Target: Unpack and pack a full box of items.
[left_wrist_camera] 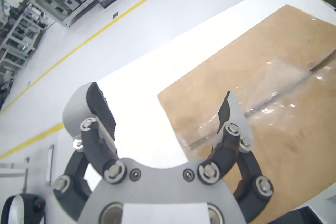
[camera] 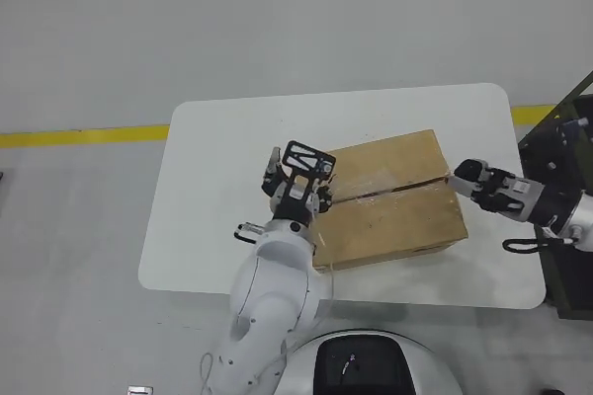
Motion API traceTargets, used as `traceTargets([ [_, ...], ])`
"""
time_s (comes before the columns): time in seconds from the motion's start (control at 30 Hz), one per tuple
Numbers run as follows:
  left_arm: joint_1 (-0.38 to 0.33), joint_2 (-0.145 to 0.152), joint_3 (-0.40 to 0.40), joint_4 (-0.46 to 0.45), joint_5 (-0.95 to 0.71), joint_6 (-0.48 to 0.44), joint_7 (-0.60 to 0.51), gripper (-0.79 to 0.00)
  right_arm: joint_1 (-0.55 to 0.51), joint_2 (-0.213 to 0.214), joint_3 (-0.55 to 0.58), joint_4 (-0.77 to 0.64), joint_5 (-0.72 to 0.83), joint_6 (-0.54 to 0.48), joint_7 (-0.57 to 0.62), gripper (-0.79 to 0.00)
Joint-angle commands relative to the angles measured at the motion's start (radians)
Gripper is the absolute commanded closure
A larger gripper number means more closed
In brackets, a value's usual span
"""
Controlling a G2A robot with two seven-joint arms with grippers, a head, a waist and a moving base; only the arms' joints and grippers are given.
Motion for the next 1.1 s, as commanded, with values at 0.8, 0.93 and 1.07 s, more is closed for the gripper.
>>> traceTargets([
  [0.8, 0.145, 0.007, -0.215, -0.033, -0.125, 0.056, -0.078, -0.785, 0.111, 0.013, -0.248, -0.098, -0.407, -0.222, 0.003, -0.785],
  [0.93, 0.145, 0.007, -0.215, -0.033, -0.125, 0.056, -0.078, -0.785, 0.110, 0.015, -0.285, -0.122, -0.551, -0.256, -0.029, -0.785],
  [1.07, 0.145, 0.007, -0.215, -0.033, -0.125, 0.056, -0.078, -0.785, 0.094, 0.014, -0.330, -0.140, -0.722, -0.272, -0.110, -0.693],
])
